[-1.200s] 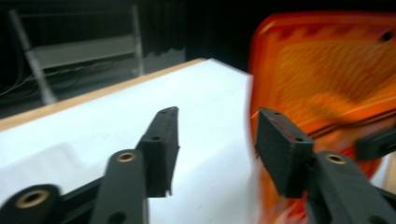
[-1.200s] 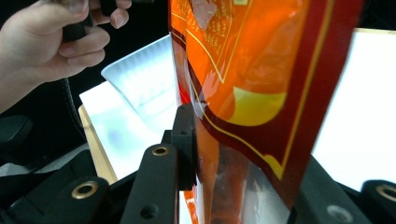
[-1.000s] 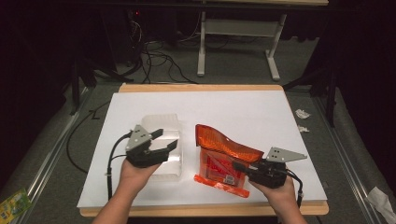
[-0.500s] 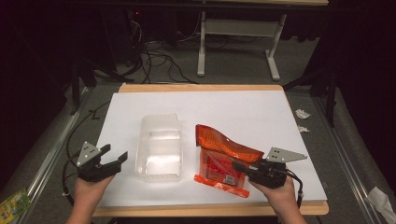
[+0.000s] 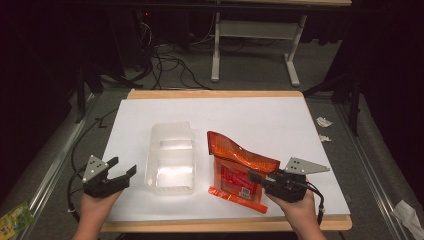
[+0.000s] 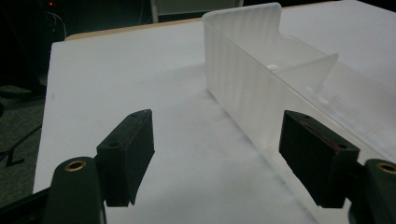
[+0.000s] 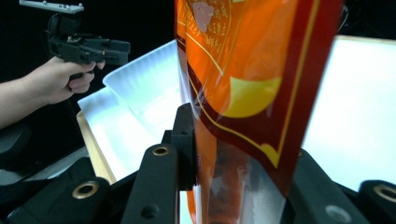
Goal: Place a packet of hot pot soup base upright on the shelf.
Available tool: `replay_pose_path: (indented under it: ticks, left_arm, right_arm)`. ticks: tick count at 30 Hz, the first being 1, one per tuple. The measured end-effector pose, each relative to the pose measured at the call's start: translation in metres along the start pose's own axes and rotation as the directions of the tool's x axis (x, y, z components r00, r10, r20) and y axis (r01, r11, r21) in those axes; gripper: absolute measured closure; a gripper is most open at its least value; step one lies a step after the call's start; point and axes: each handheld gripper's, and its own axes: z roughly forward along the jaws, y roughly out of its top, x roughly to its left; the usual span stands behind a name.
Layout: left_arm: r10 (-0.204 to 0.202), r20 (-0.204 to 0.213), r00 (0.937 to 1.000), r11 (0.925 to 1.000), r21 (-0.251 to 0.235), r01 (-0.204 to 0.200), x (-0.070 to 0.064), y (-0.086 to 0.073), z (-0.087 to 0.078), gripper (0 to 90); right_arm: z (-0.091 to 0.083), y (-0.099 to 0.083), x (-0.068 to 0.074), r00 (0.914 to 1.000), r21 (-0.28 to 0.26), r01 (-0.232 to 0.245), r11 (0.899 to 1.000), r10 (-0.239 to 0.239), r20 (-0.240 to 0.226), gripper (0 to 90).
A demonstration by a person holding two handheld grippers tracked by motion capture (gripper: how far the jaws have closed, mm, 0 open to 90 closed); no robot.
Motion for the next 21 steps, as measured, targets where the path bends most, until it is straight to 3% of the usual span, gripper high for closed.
replay_pose_path:
  ticks: [11, 16, 21]
  left_arm:
    - [-0.015, -0.003, 0.9999, 0.9999, -0.007, 0.015, 0.005, -0.003, -0.001, 27.5]
    - [-0.025, -0.003, 0.9997, 0.9996, -0.013, 0.025, 0.007, -0.004, -0.002, 27.5]
    - [-0.027, -0.003, 0.9996, 0.9995, -0.018, 0.027, 0.009, -0.004, -0.004, 27.5]
  right_arm:
    - [-0.007, 0.03, 0.021, 0.9951, -0.104, 0.032, 0.994, -0.022, 0.097, 72.5]
    - [0.01, 0.051, 0.034, 0.9947, -0.167, 0.035, 0.985, -0.018, 0.101, 72.4]
    - [0.027, 0.066, 0.044, 0.9951, -0.192, 0.046, 0.98, -0.028, 0.095, 72.4]
